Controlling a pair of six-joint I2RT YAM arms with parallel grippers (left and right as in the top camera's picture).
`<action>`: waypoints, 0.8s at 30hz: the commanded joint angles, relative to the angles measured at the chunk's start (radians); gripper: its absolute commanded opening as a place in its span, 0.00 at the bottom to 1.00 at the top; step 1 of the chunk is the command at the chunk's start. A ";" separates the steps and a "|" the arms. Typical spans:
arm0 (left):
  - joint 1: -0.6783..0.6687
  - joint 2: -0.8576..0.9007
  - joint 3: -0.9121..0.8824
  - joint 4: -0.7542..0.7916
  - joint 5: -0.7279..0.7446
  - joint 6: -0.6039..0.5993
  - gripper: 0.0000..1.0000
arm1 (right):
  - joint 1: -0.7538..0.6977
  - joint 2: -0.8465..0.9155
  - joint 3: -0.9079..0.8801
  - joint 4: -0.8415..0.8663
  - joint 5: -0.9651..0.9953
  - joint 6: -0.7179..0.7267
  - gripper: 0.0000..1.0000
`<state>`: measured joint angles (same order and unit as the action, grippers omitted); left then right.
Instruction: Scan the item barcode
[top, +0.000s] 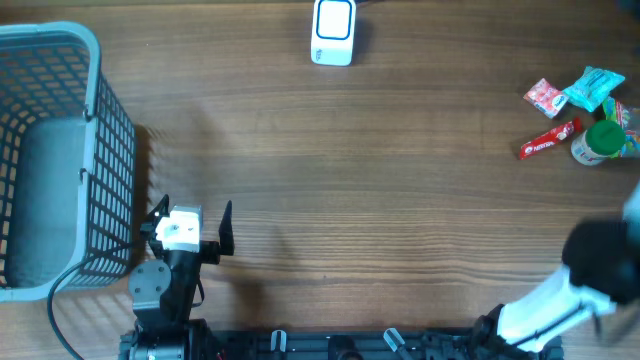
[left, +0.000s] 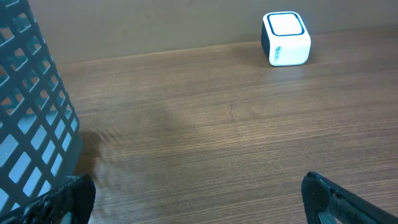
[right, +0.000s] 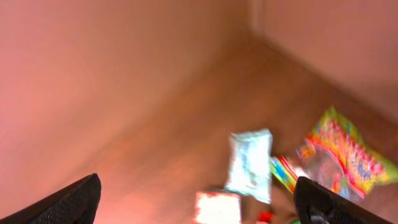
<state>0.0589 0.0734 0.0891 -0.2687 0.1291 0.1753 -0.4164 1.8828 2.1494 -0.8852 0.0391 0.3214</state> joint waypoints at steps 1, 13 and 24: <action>-0.006 -0.005 -0.005 0.003 0.008 0.012 1.00 | 0.031 -0.200 0.024 -0.093 -0.100 -0.033 1.00; -0.006 -0.005 -0.005 0.003 0.008 0.012 1.00 | 0.032 -0.644 0.023 -0.569 -0.414 -0.079 1.00; -0.006 -0.005 -0.005 0.003 0.008 0.012 1.00 | 0.032 -0.903 0.017 -0.723 -0.272 -0.032 0.73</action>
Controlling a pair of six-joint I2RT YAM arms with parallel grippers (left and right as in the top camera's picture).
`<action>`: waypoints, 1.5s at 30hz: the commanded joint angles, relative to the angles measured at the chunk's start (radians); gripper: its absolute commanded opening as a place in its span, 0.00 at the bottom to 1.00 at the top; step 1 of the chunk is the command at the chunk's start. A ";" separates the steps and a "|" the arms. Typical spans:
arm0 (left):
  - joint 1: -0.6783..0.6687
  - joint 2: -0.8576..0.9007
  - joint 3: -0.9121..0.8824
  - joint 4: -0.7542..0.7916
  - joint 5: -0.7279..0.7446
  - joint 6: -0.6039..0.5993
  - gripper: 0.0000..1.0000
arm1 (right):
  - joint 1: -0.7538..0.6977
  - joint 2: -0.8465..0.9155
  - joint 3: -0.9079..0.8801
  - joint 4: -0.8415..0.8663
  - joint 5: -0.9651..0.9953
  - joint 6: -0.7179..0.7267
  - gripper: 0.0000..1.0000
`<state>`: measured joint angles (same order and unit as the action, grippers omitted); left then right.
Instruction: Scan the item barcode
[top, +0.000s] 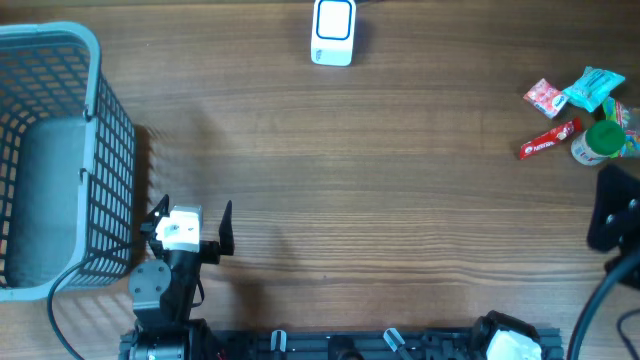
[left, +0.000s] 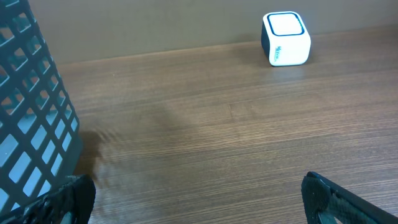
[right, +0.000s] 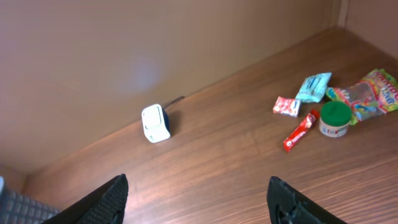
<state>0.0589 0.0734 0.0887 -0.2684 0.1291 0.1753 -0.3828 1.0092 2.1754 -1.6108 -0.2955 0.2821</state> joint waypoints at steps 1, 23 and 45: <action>-0.006 -0.005 -0.005 0.002 0.008 0.012 1.00 | -0.002 -0.036 -0.009 0.003 0.082 0.007 0.86; -0.006 -0.005 -0.005 0.002 0.008 0.012 1.00 | 0.000 -0.249 -0.044 0.457 -0.241 -0.394 1.00; -0.006 -0.005 -0.005 0.002 0.008 0.012 1.00 | 0.295 -0.853 -1.202 1.360 -0.110 -0.383 1.00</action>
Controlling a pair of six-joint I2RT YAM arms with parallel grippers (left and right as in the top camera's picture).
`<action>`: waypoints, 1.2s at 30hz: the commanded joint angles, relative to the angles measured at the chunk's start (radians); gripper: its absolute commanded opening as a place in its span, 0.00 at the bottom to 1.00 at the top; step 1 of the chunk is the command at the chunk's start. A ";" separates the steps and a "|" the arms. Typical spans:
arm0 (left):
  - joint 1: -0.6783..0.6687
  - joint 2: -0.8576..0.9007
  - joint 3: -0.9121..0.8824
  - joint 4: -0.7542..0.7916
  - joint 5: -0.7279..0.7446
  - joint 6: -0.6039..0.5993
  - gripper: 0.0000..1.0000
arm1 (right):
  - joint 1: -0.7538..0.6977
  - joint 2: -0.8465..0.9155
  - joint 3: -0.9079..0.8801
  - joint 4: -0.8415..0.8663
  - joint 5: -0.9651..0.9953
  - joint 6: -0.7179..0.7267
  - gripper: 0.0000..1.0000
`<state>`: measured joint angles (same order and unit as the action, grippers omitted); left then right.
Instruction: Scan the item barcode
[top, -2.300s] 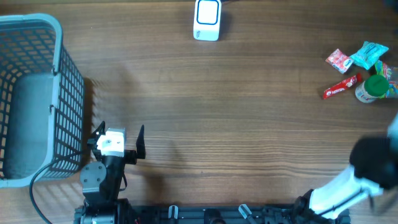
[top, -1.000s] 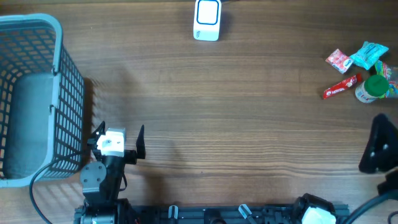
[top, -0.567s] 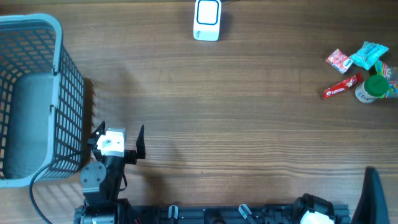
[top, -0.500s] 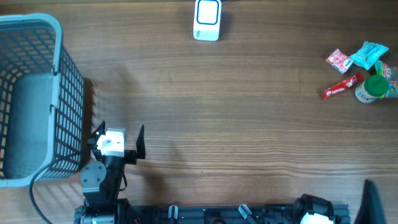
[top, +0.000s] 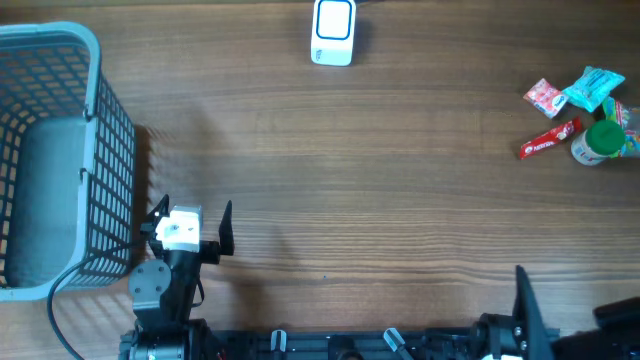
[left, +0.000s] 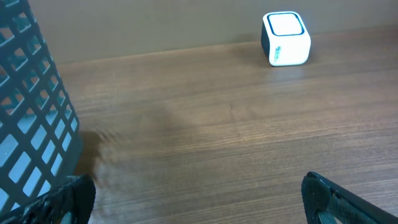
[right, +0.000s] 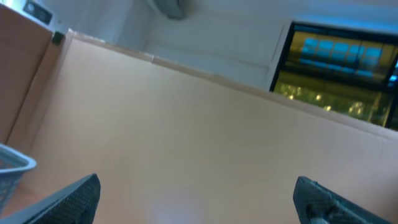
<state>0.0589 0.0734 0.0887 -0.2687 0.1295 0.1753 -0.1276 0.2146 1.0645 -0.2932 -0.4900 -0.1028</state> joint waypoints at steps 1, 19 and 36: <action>-0.006 -0.005 -0.005 0.003 0.008 0.012 1.00 | 0.057 -0.069 -0.122 0.057 0.111 0.001 1.00; -0.006 -0.005 -0.005 0.003 0.008 0.012 1.00 | 0.189 -0.207 -0.731 0.460 0.168 0.027 1.00; -0.006 -0.005 -0.005 0.003 0.008 0.012 1.00 | 0.189 -0.211 -1.005 0.821 0.216 0.024 1.00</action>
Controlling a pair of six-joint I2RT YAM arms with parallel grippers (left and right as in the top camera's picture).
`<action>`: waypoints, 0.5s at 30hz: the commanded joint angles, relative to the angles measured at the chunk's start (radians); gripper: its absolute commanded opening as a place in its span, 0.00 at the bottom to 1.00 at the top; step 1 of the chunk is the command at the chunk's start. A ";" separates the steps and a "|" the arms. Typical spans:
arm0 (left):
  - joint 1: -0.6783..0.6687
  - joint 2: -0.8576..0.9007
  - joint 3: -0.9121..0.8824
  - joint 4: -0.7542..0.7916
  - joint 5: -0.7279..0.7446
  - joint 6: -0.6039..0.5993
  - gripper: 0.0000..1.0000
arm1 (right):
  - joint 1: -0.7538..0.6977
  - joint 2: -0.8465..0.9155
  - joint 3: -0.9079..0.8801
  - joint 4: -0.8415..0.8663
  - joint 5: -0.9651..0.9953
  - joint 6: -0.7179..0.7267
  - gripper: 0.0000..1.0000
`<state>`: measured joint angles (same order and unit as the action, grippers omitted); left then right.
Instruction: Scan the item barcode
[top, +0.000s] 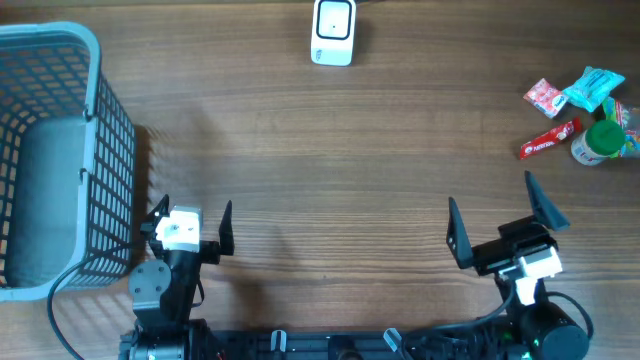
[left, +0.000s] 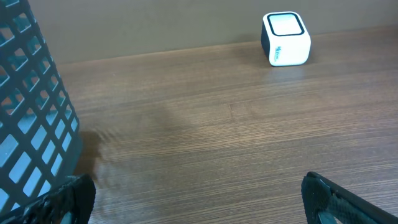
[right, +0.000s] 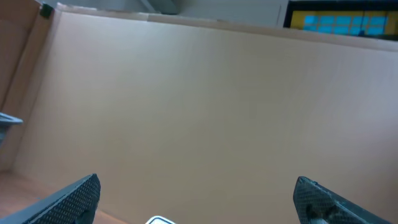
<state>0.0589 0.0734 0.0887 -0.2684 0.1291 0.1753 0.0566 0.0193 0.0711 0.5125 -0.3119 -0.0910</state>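
The white scanner box (top: 333, 30) stands at the far middle of the table, and shows in the left wrist view as the scanner (left: 286, 38). The items lie at the far right: a red bar (top: 548, 139), a green-lidded jar (top: 598, 141), a red-white packet (top: 545, 95) and a teal packet (top: 592, 87). My right gripper (top: 497, 220) is open and empty at the front right, well short of them. Its camera faces the back wall, showing only the scanner's top edge (right: 160, 220). My left gripper (top: 192, 218) is open and empty at the front left.
A blue-grey wire basket (top: 50, 150) fills the left side, close to my left gripper, its wall (left: 28, 124) near in the left wrist view. A colourful bag (top: 628, 115) lies at the right edge beside the jar.
My right gripper has moved from the very front right corner of the overhead view to a spot further onto the table. Its camera still faces the wall. The left arm and items are unmoved.
My right arm was a blur at the right edge, its camera over the snacks. Then it hung below the snacks, seeing scanner and items. Then it was at the front edge, camera on the wall. Now it is open at the front right. The left arm stayed put.
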 joint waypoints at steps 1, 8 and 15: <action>-0.006 -0.005 -0.005 0.002 0.008 0.012 1.00 | 0.005 -0.016 -0.018 0.023 0.046 0.012 1.00; -0.006 -0.005 -0.005 0.002 0.008 0.012 1.00 | 0.005 -0.016 -0.066 0.047 0.072 0.012 1.00; -0.006 -0.005 -0.005 0.002 0.008 0.012 1.00 | 0.005 -0.016 -0.066 -0.025 0.087 0.011 1.00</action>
<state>0.0589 0.0734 0.0887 -0.2684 0.1291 0.1753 0.0566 0.0174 0.0063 0.5423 -0.2497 -0.0910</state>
